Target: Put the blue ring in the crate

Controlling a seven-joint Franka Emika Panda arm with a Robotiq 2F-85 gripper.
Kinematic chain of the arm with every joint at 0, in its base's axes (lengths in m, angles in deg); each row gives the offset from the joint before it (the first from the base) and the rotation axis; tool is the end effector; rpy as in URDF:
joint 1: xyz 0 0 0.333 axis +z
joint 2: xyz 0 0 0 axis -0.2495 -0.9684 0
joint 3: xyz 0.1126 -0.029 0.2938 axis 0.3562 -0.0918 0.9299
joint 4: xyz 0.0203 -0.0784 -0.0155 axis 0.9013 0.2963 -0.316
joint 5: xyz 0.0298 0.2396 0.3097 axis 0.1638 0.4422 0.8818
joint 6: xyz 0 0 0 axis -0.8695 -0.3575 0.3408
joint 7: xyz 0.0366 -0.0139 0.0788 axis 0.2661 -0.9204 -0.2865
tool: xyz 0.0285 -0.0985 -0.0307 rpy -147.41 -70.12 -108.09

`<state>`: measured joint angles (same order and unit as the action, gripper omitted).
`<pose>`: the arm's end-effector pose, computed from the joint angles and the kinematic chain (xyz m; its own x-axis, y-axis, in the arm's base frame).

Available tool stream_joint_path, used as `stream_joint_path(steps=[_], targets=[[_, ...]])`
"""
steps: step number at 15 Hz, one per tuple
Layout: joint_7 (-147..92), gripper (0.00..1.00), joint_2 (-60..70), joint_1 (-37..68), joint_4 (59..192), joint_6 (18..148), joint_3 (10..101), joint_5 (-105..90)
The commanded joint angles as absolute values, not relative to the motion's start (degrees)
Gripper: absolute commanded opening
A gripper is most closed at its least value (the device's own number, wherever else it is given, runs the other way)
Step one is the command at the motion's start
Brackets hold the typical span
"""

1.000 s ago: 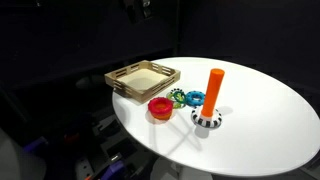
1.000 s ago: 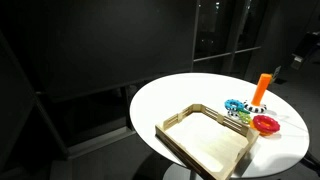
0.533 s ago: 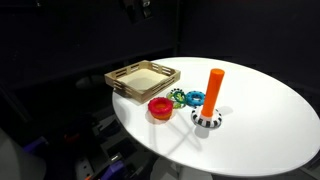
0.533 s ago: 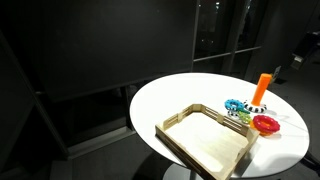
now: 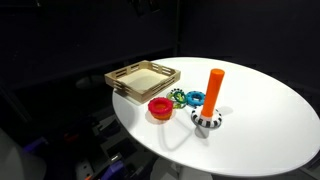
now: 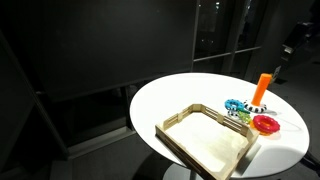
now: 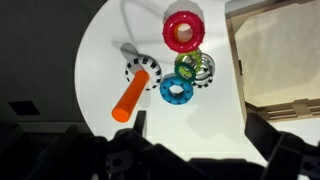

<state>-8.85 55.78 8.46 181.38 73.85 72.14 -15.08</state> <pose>0.3824 0.0423 0.4683 0.9478 -0.1724 0.2683 -0.2311 -0.9511 0.2050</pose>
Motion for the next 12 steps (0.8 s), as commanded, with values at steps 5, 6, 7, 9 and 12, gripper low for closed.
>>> stream_joint_path(steps=[5, 6, 7, 9, 12], targets=[[-8.35, 1.0, 44.47, 8.72, 175.08, 76.94, 66.92, -10.51], [-8.23, 1.0, 42.99, 8.6, 174.8, 77.76, 66.28, -10.01], [-7.92, 1.0, 41.45, 8.42, 174.55, 78.67, 65.76, -9.75], [-6.88, 1.0, 38.44, 7.97, 174.19, 80.89, 64.92, -9.87], [-2.36, 1.0, 34.46, 7.03, 173.58, 82.82, 64.1, -10.86]])
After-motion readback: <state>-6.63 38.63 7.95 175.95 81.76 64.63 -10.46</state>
